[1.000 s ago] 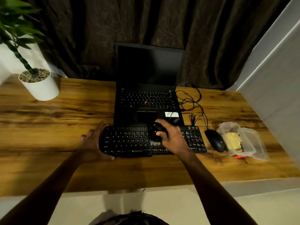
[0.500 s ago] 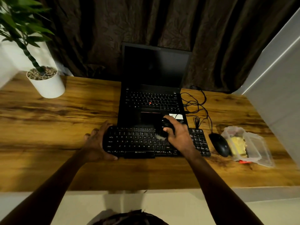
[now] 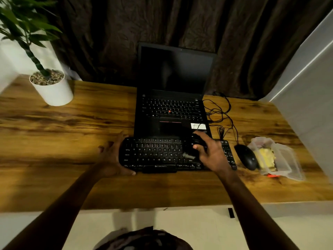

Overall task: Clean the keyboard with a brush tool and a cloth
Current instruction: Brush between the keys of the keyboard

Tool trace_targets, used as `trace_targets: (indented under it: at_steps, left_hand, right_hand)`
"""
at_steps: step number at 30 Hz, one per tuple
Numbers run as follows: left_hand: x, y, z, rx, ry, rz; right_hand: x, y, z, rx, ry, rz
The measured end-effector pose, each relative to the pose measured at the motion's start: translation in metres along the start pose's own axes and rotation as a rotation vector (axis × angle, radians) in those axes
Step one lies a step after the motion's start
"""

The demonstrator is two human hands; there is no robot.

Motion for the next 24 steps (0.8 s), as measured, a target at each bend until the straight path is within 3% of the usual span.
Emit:
trace_targets:
  at_steps: [7,13,18,24]
  left_hand:
    - [-0.003,0.003,-0.01,0.014,0.06,-0.013]
    - [-0.002,0.003,-0.002,0.017,0.1,0.032]
    - [0.002,0.001,0.005,0.038,0.165,0.021]
    - [-0.002,0.003,-0.001,0.033,0.102,-0.002]
  right_hand:
    - [0.014,0.019,0.008,0.019,-0.1,-0.037]
    - [-0.017,0.028,-0.01,0.085,0.031,-0.204]
    - [-0.002,0.037,-0.001,0.014,-0.002,-0.208]
    - [-0.023,0.045,-0.012,0.063,0.087,-0.288]
Point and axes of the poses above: each hand's wrist, its own y-axis away from the middle knuckle, its own x-axis out of the palm, z = x × y, the point moved 7 cm from there along -y, towards the middle knuckle, and after that the axes turned 2 degrees about -z, right-handed, at the moved point
